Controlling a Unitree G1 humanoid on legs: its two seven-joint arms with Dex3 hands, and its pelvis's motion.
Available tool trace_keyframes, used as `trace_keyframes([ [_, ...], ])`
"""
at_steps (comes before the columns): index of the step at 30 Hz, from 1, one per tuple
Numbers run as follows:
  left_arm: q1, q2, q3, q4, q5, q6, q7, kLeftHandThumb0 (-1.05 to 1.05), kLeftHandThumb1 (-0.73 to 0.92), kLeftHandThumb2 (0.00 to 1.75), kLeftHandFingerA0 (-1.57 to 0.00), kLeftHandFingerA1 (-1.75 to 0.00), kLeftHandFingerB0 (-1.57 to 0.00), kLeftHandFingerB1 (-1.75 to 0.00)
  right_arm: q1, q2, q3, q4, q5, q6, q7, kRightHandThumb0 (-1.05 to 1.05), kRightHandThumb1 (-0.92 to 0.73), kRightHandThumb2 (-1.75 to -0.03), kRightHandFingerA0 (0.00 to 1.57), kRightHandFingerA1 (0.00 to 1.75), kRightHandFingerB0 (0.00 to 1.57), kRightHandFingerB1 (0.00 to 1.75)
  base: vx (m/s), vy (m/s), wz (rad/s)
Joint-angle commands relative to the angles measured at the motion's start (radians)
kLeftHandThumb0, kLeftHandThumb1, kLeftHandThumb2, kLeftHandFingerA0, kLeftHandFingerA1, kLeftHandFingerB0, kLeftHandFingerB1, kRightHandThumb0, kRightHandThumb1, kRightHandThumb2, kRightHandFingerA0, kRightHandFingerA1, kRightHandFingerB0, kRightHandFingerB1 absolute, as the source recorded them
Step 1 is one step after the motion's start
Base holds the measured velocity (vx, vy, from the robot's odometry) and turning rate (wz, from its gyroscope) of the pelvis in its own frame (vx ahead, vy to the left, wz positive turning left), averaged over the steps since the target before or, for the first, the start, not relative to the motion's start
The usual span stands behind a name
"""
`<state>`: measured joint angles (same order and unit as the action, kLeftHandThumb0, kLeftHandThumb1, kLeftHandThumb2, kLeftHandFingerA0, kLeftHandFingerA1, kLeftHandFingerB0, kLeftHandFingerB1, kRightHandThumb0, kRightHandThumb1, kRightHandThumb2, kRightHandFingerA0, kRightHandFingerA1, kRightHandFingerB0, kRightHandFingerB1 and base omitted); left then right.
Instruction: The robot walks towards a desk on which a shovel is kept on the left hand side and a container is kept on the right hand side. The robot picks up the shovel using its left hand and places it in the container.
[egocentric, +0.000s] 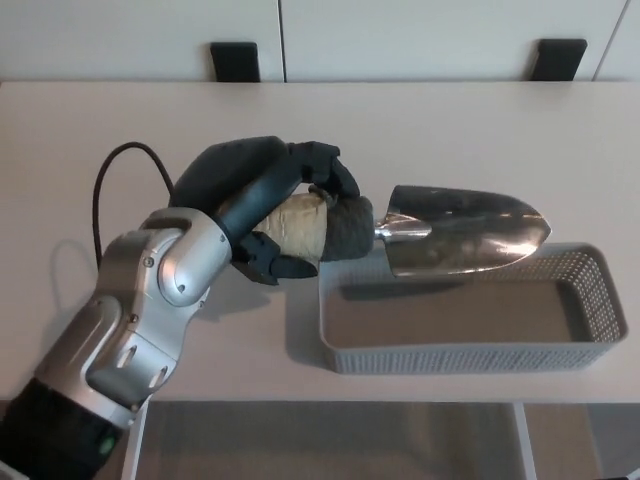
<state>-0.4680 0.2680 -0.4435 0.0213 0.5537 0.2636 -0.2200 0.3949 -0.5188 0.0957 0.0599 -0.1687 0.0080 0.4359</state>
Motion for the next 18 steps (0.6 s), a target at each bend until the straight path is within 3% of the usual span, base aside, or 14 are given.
trace_keyframes([
  [1, 0.017, 0.017, -0.017, 0.019, 0.043, -0.062, 0.035, -0.18, 0.76, 0.62, -0.79, -1.52, -0.82, -0.75, -0.004, -0.018, -0.011, -0.005, 0.001, -0.006, 0.006, -0.34, -0.63, -0.58, 0.66, 0.52, 0.55, 0.44, 0.00, 0.000, 0.00],
  [5, 0.039, 0.025, -0.036, 0.027, 0.068, -0.102, 0.070, -0.19, 0.77, 0.64, -0.77, -1.60, -0.79, -0.79, 0.004, -0.017, -0.011, -0.031, -0.004, 0.022, 0.006, -0.33, -0.63, -0.58, 0.65, 0.51, 0.55, 0.44, 0.00, 0.000, 0.00],
  [7, 0.044, 0.023, -0.040, 0.023, 0.074, -0.106, 0.073, -0.21, 0.76, 0.64, -0.78, -1.60, -0.80, -0.73, 0.005, -0.020, -0.010, -0.035, -0.005, 0.023, 0.008, -0.33, -0.64, -0.58, 0.64, 0.51, 0.54, 0.44, 0.00, 0.000, 0.00],
  [9, 0.048, 0.024, -0.043, 0.024, 0.077, -0.119, 0.081, -0.20, 0.75, 0.64, -0.78, -1.59, -0.79, -0.79, 0.007, -0.023, -0.009, -0.041, -0.009, 0.021, 0.008, -0.34, -0.64, -0.59, 0.64, 0.50, 0.54, 0.44, 0.00, 0.000, 0.00],
  [10, 0.050, 0.020, -0.049, 0.029, 0.080, -0.126, 0.087, -0.20, 0.76, 0.62, -0.80, -1.56, -0.82, -0.69, 0.006, -0.024, -0.008, -0.040, -0.010, 0.021, 0.009, -0.34, -0.64, -0.59, 0.66, 0.51, 0.54, 0.43, 0.00, 0.000, 0.00],
  [12, 0.055, 0.017, -0.049, 0.030, 0.081, -0.135, 0.096, -0.21, 0.74, 0.65, -0.80, -1.57, -0.83, -0.70, 0.004, -0.023, -0.007, -0.037, -0.010, 0.020, 0.007, -0.33, -0.64, -0.58, 0.65, 0.51, 0.54, 0.44, 0.00, 0.000, 0.00],
  [14, 0.061, 0.007, -0.054, 0.029, 0.081, -0.138, 0.101, -0.21, 0.76, 0.64, -0.78, -1.61, -0.77, -0.94, 0.005, -0.021, -0.009, -0.036, -0.008, 0.022, 0.006, -0.32, -0.64, -0.58, 0.66, 0.51, 0.54, 0.44, 0.00, 0.000, 0.00],
  [15, 0.062, 0.004, -0.055, 0.030, 0.081, -0.139, 0.102, -0.21, 0.76, 0.64, -0.78, -1.61, -0.77, -0.94, 0.005, -0.021, -0.009, -0.036, -0.007, 0.022, 0.006, -0.32, -0.64, -0.58, 0.66, 0.51, 0.54, 0.44, 0.00, 0.000, 0.00],
  [16, 0.064, -0.001, -0.057, 0.031, 0.083, -0.141, 0.106, -0.20, 0.77, 0.63, -0.76, -1.63, -0.70, -1.16, 0.006, -0.020, -0.011, -0.035, -0.002, 0.021, 0.008, -0.32, -0.64, -0.58, 0.65, 0.52, 0.54, 0.44, 0.00, 0.000, 0.00],
  [17, 0.066, -0.006, -0.062, 0.036, 0.085, -0.145, 0.112, -0.21, 0.76, 0.63, -0.76, -1.63, -0.69, -1.21, 0.006, -0.019, -0.013, -0.033, 0.001, 0.019, 0.008, -0.31, -0.64, -0.58, 0.65, 0.52, 0.54, 0.44, 0.00, 0.000, 0.00],
  [18, 0.064, -0.009, -0.070, 0.039, 0.093, -0.144, 0.109, -0.23, 0.76, 0.63, -0.75, -1.63, -0.72, -1.10, 0.006, -0.020, -0.012, -0.034, -0.001, 0.021, 0.008, -0.32, -0.64, -0.58, 0.65, 0.52, 0.54, 0.44, 0.00, 0.000, 0.00],
])
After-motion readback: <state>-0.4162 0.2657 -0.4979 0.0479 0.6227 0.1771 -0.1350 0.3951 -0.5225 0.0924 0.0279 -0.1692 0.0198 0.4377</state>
